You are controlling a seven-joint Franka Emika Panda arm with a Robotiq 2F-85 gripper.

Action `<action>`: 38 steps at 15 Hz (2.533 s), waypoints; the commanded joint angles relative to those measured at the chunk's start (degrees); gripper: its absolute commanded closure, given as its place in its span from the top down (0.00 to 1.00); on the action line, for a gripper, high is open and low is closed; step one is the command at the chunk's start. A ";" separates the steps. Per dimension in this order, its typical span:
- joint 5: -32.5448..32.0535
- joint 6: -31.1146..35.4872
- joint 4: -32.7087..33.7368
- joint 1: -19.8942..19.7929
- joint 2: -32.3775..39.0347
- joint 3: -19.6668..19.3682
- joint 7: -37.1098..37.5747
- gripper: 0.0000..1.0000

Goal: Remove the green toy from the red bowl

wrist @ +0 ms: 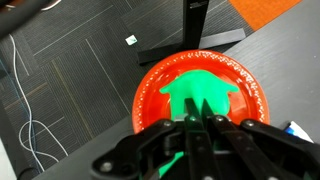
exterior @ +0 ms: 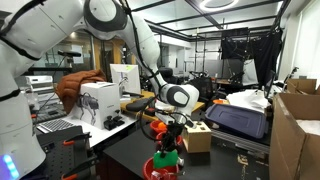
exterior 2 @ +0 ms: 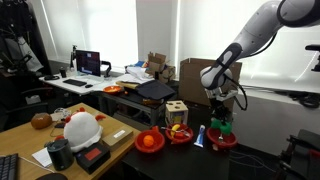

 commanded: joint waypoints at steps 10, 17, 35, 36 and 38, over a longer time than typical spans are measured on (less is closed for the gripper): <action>-1.53 -1.93 -4.40 1.15 -9.85 -1.10 0.77 0.02; -6.90 -2.80 -7.70 4.96 -15.47 0.21 -0.43 0.02; -12.01 -1.39 -8.70 12.58 -13.14 8.98 -6.13 0.02; -11.84 -1.56 -8.79 12.92 -12.66 9.73 -6.65 0.02; -11.83 -1.45 -9.31 13.62 -11.51 10.95 -7.79 0.02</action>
